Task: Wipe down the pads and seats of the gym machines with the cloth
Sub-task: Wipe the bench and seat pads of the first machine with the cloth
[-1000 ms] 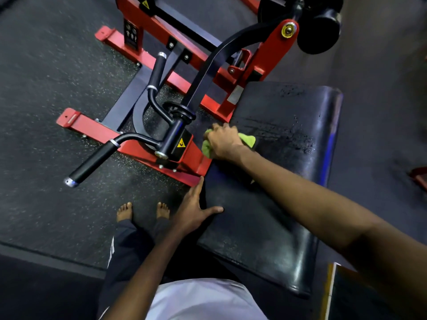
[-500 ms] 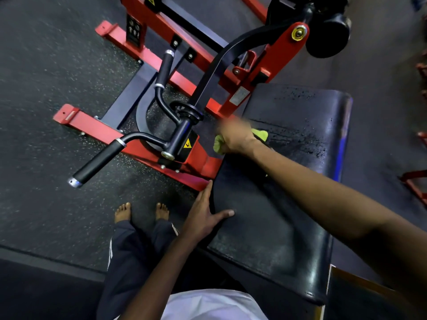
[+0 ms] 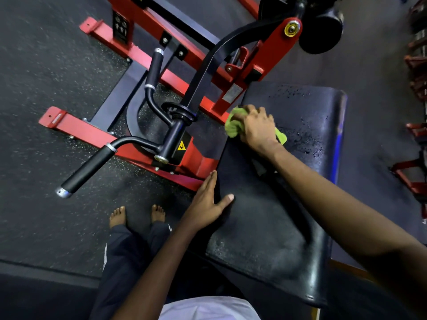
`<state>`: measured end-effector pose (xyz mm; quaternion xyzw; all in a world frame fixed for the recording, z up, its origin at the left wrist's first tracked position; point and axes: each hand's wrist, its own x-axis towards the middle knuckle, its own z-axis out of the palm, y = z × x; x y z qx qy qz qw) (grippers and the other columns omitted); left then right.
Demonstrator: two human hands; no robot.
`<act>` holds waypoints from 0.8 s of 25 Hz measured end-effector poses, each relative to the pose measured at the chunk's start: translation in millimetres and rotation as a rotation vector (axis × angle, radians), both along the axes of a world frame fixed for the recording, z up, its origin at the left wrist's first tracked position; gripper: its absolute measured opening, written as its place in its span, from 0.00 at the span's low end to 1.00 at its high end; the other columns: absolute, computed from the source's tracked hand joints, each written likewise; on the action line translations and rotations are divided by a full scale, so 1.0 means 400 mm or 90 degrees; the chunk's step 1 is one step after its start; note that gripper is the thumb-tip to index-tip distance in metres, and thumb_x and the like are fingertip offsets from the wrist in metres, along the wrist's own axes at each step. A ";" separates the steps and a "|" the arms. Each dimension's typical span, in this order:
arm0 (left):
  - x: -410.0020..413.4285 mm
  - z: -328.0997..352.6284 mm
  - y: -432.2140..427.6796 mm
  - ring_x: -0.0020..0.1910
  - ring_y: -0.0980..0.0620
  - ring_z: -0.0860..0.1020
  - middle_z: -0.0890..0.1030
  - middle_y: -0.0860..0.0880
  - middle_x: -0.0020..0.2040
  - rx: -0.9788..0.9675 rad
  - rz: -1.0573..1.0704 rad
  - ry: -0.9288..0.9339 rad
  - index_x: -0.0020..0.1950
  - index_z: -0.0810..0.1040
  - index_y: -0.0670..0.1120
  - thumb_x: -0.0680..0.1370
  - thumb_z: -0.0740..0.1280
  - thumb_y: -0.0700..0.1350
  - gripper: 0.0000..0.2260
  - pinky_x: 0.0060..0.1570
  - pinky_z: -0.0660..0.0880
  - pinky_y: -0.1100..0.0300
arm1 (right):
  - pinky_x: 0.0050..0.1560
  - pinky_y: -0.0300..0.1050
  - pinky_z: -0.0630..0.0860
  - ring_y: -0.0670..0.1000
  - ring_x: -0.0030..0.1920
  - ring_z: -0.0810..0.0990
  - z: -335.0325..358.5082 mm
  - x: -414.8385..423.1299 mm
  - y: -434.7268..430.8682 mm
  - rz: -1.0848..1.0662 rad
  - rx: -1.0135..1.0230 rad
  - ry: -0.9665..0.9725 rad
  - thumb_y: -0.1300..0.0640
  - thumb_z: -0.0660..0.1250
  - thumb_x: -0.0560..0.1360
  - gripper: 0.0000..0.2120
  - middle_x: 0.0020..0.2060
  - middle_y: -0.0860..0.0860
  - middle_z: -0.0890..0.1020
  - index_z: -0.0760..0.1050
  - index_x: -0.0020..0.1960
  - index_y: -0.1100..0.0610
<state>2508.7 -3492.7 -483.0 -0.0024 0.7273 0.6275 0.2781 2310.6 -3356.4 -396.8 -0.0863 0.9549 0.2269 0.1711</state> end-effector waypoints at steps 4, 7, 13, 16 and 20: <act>-0.054 0.012 0.022 0.80 0.53 0.51 0.52 0.46 0.82 -0.026 -0.004 -0.011 0.82 0.48 0.43 0.78 0.68 0.59 0.43 0.73 0.45 0.67 | 0.58 0.62 0.75 0.64 0.61 0.72 0.043 0.077 0.043 -0.054 -0.031 0.014 0.54 0.69 0.73 0.26 0.69 0.56 0.70 0.73 0.70 0.47; -0.086 0.012 0.029 0.81 0.53 0.50 0.51 0.45 0.82 -0.040 -0.024 -0.022 0.82 0.47 0.42 0.76 0.71 0.59 0.46 0.72 0.45 0.68 | 0.54 0.60 0.76 0.63 0.60 0.74 0.045 0.166 0.051 0.015 -0.062 0.029 0.49 0.71 0.70 0.28 0.73 0.53 0.68 0.72 0.70 0.45; -0.105 0.000 0.034 0.80 0.51 0.56 0.56 0.46 0.81 -0.052 -0.024 -0.045 0.82 0.50 0.45 0.72 0.76 0.56 0.49 0.75 0.54 0.62 | 0.56 0.60 0.75 0.64 0.61 0.74 -0.008 0.035 0.025 0.000 -0.064 0.007 0.46 0.69 0.72 0.26 0.68 0.56 0.72 0.71 0.68 0.50; -0.131 0.005 0.038 0.80 0.53 0.53 0.54 0.46 0.82 -0.056 -0.048 -0.028 0.82 0.49 0.45 0.73 0.77 0.50 0.48 0.74 0.51 0.65 | 0.56 0.60 0.74 0.63 0.61 0.74 0.000 0.040 0.006 0.001 -0.079 -0.014 0.51 0.69 0.73 0.23 0.70 0.55 0.70 0.73 0.68 0.49; -0.181 0.045 0.083 0.80 0.51 0.53 0.54 0.45 0.82 -0.097 -0.005 -0.040 0.82 0.51 0.45 0.79 0.69 0.56 0.40 0.78 0.51 0.57 | 0.59 0.59 0.72 0.62 0.65 0.70 0.059 0.098 0.091 0.004 -0.121 0.013 0.60 0.68 0.73 0.26 0.75 0.52 0.66 0.74 0.69 0.45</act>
